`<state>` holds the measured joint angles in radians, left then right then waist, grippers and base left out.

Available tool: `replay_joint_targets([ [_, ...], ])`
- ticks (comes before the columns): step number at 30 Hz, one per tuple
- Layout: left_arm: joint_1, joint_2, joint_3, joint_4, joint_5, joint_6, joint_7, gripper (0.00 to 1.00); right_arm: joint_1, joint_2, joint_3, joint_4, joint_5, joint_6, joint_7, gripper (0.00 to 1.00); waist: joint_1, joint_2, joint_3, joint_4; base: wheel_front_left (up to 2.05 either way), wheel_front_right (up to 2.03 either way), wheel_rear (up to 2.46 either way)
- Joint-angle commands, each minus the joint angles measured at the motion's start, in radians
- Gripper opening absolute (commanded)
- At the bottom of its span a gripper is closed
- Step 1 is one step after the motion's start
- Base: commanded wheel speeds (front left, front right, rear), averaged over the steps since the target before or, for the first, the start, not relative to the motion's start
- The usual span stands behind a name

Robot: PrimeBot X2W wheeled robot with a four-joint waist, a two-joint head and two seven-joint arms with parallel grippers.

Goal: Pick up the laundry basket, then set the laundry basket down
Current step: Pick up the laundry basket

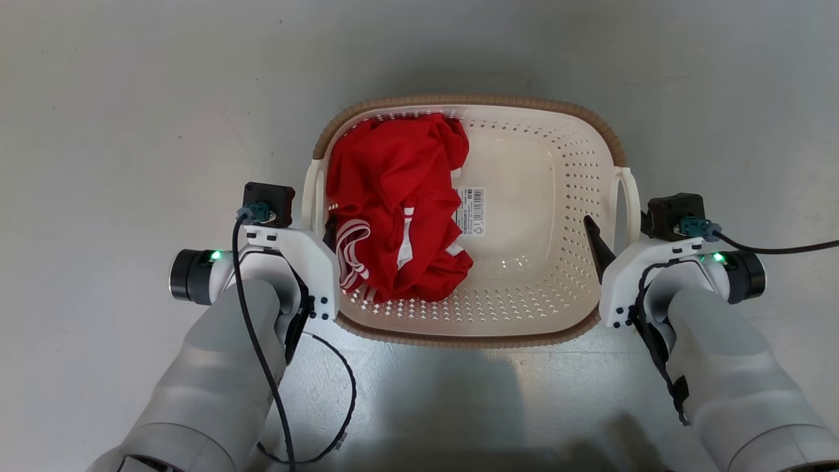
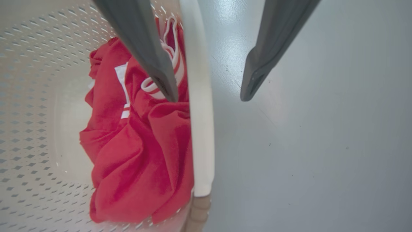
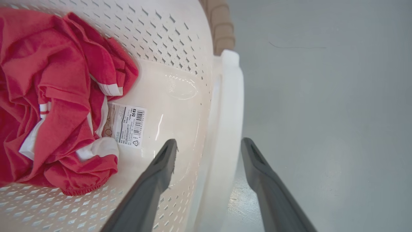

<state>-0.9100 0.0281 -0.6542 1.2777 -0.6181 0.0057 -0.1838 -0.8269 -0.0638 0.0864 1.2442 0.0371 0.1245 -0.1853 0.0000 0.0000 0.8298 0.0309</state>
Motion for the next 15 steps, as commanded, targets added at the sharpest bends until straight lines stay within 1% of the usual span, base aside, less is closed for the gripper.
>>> replay_joint_targets([
  [1, 0.012, 0.022, 0.011, 0.000, -0.012, 0.010, 0.001, 1.00, 0.019, 0.014, 0.024, 0.002, 0.013, 0.006, -0.004, 1.00, 0.0000, 0.0000, 0.000, -0.001, 0.00, 0.00, 0.00],
  [15, 0.001, 0.022, -0.009, 0.007, -0.021, 0.020, 0.011, 1.00, 0.014, 0.014, 0.056, 0.007, 0.056, 0.006, -0.008, 1.00, 0.0000, 0.0000, 0.005, -0.014, 0.00, 0.00, 0.00],
])
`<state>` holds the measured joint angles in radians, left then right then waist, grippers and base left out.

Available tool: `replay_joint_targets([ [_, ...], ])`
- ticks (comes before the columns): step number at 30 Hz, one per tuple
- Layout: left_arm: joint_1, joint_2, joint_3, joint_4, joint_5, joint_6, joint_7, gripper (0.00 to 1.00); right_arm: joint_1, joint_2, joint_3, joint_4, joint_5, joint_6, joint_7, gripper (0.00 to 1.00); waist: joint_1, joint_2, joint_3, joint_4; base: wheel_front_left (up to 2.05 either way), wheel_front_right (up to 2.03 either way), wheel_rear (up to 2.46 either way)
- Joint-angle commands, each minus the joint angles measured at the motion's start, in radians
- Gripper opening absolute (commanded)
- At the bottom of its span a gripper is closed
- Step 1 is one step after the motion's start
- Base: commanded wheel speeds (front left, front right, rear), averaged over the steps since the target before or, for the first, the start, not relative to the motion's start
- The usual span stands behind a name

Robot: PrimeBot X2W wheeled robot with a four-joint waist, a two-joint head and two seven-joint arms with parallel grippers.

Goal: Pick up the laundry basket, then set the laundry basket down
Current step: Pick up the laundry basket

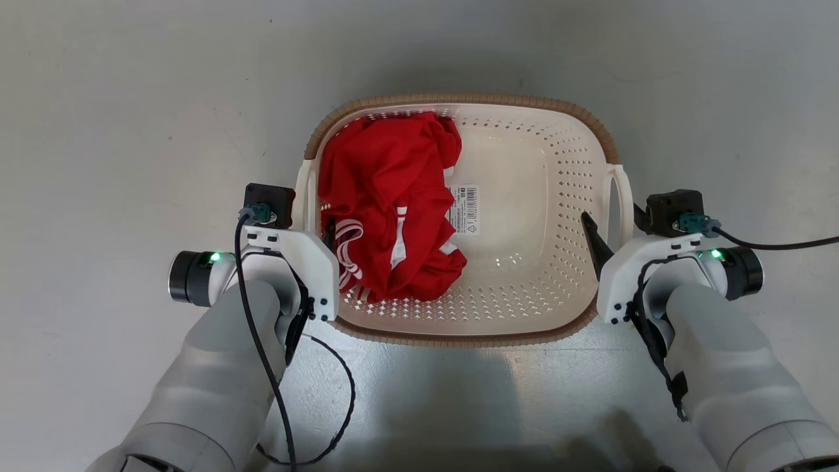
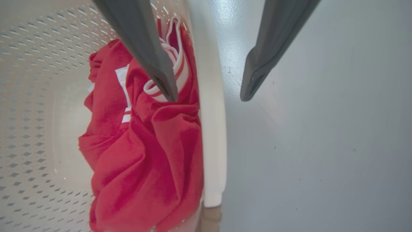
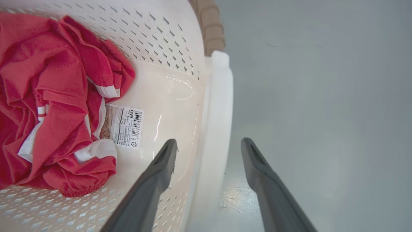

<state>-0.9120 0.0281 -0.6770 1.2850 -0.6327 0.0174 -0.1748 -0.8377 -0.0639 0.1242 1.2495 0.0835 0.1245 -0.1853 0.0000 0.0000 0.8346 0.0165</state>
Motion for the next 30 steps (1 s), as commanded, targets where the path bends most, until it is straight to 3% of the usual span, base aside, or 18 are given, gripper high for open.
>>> replay_joint_targets([
  [1, 0.002, 0.022, 0.012, 0.000, -0.006, 0.009, 0.003, 1.00, 0.024, 0.014, 0.019, 0.002, 0.011, 0.006, -0.009, 1.00, 0.0000, 0.0000, 0.001, -0.001, 0.00, 0.00, 0.00],
  [5, -0.001, 0.022, 0.006, 0.002, -0.006, 0.013, 0.005, 1.00, 0.022, 0.014, 0.022, 0.005, 0.016, 0.006, -0.011, 1.00, 0.0000, 0.0000, 0.006, -0.001, 0.00, 0.00, 0.00],
  [6, -0.002, 0.022, 0.004, 0.002, -0.006, 0.014, 0.005, 0.89, 0.021, 0.014, 0.023, 0.006, 0.017, 0.006, -0.011, 0.92, 0.0000, 0.0000, 0.008, -0.001, 0.00, 0.00, 0.00],
  [7, -0.004, 0.022, -0.001, 0.002, -0.002, 0.015, 0.003, 0.71, 0.020, 0.014, 0.025, 0.006, 0.018, 0.006, -0.010, 0.45, 0.0000, 0.0000, 0.010, -0.001, 0.00, 0.00, 0.00],
  [8, -0.006, 0.022, -0.009, 0.002, 0.004, 0.017, 0.001, 0.40, 0.020, 0.014, 0.029, 0.007, 0.022, 0.006, -0.004, 0.14, 0.0000, 0.0000, 0.012, 0.000, 0.00, 0.00, 0.00],
  [9, -0.008, 0.022, -0.014, 0.002, 0.008, 0.019, -0.001, 0.18, 0.021, 0.014, 0.034, 0.008, 0.028, 0.006, 0.000, 0.00, 0.0000, 0.0000, 0.014, 0.001, 0.00, 0.00, 0.00],
  [10, -0.010, 0.022, -0.017, 0.003, 0.009, 0.021, -0.003, 0.00, 0.021, 0.014, 0.037, 0.008, 0.036, 0.006, 0.002, 0.00, 0.0000, 0.0000, 0.016, 0.002, 0.00, 0.00, 0.00],
  [30, 0.044, 0.022, -0.054, 0.000, -0.039, 0.036, 0.015, 0.00, 0.060, 0.014, 0.123, 0.013, 0.118, 0.006, 0.055, 0.00, 0.0000, 0.0000, -0.078, 0.011, 0.00, 0.00, 0.00],
])
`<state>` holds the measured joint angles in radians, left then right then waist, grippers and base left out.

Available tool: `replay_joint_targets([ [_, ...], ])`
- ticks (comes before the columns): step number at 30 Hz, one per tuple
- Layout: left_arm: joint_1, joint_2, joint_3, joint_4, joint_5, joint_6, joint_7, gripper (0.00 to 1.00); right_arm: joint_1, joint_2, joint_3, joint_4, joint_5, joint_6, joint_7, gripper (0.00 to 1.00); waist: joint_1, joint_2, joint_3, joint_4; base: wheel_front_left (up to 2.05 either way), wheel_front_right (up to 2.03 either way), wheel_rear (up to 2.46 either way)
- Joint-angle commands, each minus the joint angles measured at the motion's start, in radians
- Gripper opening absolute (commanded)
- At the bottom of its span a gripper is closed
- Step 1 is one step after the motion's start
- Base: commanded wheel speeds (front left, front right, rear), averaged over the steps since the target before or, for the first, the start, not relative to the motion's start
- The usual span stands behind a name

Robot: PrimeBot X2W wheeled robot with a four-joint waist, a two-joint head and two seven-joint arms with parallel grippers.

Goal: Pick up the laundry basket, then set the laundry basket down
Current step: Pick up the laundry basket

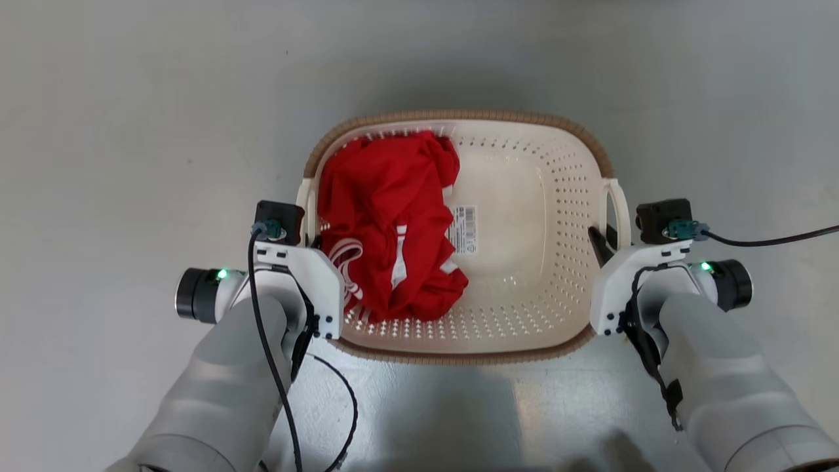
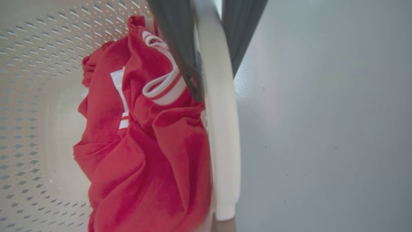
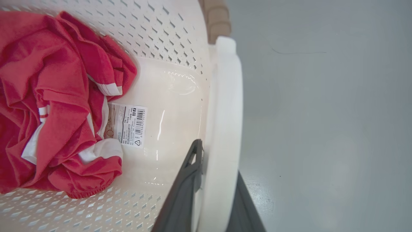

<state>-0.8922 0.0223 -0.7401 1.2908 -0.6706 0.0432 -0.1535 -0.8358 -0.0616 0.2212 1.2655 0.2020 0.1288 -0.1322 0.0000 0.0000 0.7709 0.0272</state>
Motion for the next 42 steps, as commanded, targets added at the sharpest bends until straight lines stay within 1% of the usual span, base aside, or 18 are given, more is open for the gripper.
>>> replay_joint_targets([
  [1, 0.029, 0.028, 0.007, -0.006, -0.005, 0.011, -0.002, 0.00, 0.063, 0.011, 0.033, -0.003, 0.005, 0.002, 0.007, 0.00, 0.0000, 0.0000, -0.024, 0.000, 0.00, 0.00, 0.00],
  [5, 0.053, 0.028, -0.004, -0.006, -0.017, 0.014, 0.010, 0.00, 0.081, 0.011, 0.059, -0.006, 0.024, 0.002, 0.028, 0.00, 0.0000, 0.0000, -0.071, -0.007, 0.00, 0.00, 0.00],
  [16, 0.138, 0.028, -0.038, -0.009, -0.051, 0.014, 0.037, 0.00, 0.168, 0.011, 0.114, -0.014, 0.121, 0.002, 0.061, 0.00, 0.0000, 0.0000, -0.236, -0.027, 0.00, 0.00, 0.00],
  [27, 0.211, 0.028, -0.094, -0.024, -0.071, 0.015, 0.092, 0.00, 0.204, 0.011, 0.160, -0.001, 0.181, 0.002, 0.109, 0.00, 0.0000, 0.0000, -0.373, -0.035, 0.00, 0.00, 0.00],
  [30, 0.219, 0.028, -0.104, -0.029, -0.074, 0.015, 0.104, 0.00, 0.210, 0.011, 0.171, 0.000, 0.191, 0.002, 0.120, 0.00, 0.0000, 0.0000, -0.394, -0.035, 0.00, 0.00, 0.00],
  [42, 0.255, 0.028, -0.163, -0.042, -0.093, -0.005, 0.185, 0.00, 0.265, 0.011, 0.243, -0.010, 0.257, 0.002, 0.181, 0.00, 0.0000, 0.0000, -0.521, -0.044, 0.00, 0.00, 0.00],
])
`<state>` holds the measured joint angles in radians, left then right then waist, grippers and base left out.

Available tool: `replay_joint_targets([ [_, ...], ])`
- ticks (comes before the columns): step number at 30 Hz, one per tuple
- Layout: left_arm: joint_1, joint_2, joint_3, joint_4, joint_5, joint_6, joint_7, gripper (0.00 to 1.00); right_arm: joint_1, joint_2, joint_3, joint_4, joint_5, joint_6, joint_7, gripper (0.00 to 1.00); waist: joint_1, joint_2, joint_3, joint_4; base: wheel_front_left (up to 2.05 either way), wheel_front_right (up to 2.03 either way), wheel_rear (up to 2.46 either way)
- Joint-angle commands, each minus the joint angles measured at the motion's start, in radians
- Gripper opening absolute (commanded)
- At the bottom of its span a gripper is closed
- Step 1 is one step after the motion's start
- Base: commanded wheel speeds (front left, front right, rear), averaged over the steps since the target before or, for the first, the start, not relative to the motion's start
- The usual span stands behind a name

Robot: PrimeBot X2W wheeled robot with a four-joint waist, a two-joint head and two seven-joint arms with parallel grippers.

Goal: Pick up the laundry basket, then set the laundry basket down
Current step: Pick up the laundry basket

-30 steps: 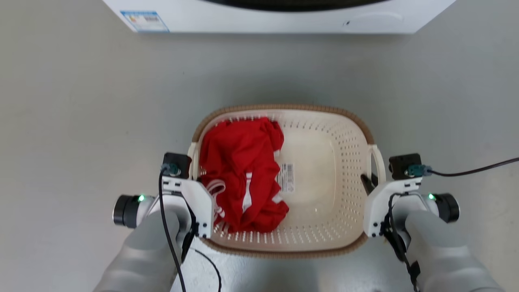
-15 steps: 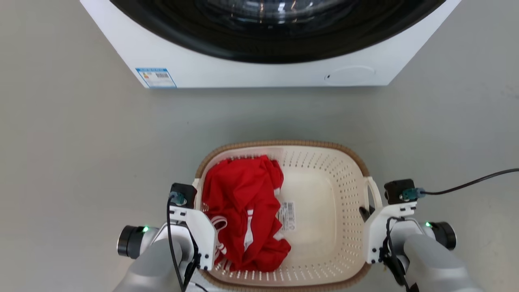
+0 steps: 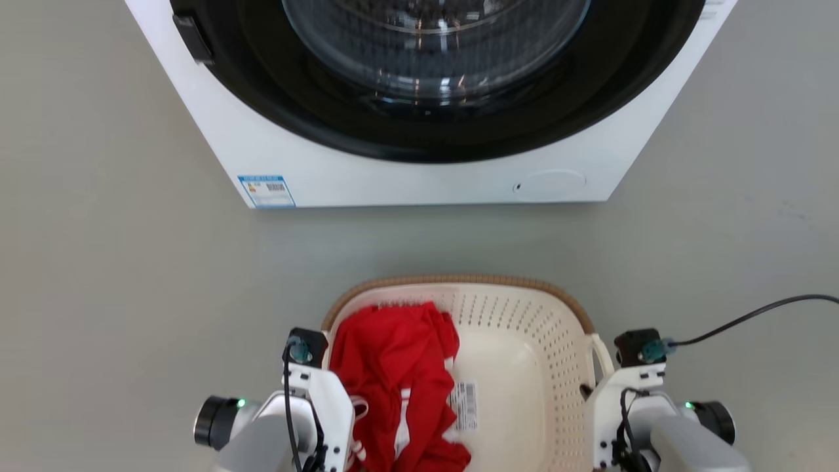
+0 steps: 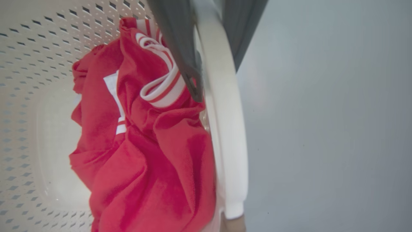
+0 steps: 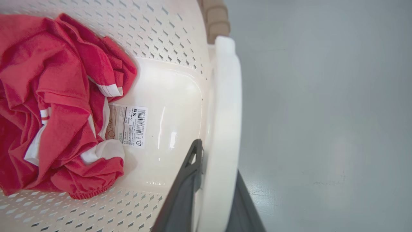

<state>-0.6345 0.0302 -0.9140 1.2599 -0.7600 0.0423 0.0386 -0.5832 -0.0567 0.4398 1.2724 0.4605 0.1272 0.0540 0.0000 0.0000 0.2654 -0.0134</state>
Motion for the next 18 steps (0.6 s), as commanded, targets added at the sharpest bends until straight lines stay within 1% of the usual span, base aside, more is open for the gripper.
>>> replay_joint_targets([
  [1, 0.003, 0.020, 0.005, -0.012, -0.004, -0.006, 0.001, 0.00, 0.018, 0.006, 0.030, -0.017, 0.003, 0.003, 0.000, 0.00, 0.0000, 0.0000, -0.027, -0.005, 0.00, 0.00, 0.00],
  [9, 0.043, 0.020, -0.045, -0.045, -0.016, -0.007, 0.052, 0.00, 0.045, 0.006, 0.063, -0.013, 0.034, 0.003, 0.044, 0.00, 0.0000, 0.0000, -0.104, -0.009, 0.00, 0.00, 0.00],
  [18, 0.094, 0.020, -0.093, -0.085, -0.042, 0.013, 0.080, 0.00, 0.084, 0.006, 0.078, -0.002, 0.080, 0.003, 0.077, 0.00, 0.0000, 0.0000, -0.187, -0.003, 0.00, 0.00, 0.00],
])
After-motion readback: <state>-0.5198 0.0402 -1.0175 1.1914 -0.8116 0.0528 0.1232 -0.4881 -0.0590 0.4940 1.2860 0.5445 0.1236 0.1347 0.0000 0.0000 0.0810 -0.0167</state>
